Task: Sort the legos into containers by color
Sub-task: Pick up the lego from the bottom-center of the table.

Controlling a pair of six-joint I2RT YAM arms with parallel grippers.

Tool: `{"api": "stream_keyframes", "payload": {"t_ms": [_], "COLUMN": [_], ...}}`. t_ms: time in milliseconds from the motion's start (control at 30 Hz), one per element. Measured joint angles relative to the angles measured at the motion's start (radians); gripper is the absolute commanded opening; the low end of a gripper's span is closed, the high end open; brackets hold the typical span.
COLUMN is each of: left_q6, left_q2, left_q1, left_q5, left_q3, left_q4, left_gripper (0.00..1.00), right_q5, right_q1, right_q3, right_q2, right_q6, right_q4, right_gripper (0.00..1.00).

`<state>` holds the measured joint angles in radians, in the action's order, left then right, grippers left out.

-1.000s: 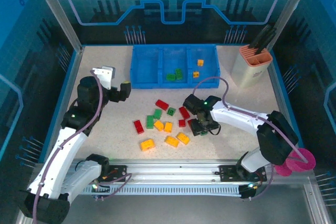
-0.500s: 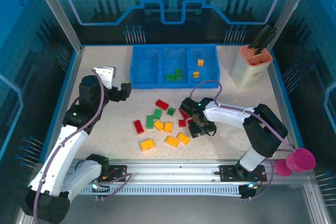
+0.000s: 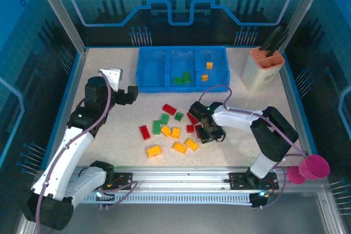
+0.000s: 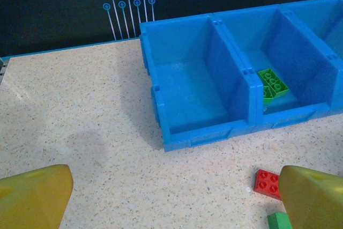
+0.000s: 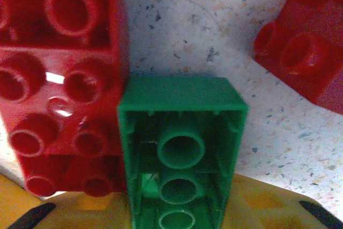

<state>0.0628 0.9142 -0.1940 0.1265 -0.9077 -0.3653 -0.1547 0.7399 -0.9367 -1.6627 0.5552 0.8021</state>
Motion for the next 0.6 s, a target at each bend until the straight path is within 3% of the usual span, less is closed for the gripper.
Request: {"api": "stream_keyframes", "payload": {"t_ms": [367,600], "left_q6": [0.020,0.023], "left_q2": [0.013,0.013], "left_q1": [0.000,0.000], "left_q5": [0.000,0.000], "left_q3": [-0.016,-0.016], "left_q4": [0.000,0.001], "left_gripper": [0.99,0.99], "right_q5": [-0.033,-0.048], "right_q1": [-0.043,-0.050], "right_q3": [-0.029,-0.362], "right_q2": [0.124,0.101], "right_q6": [-0.014,-0.104], "right_q4": [0.108,0.176], "right_gripper": [0.34,0.34]}}
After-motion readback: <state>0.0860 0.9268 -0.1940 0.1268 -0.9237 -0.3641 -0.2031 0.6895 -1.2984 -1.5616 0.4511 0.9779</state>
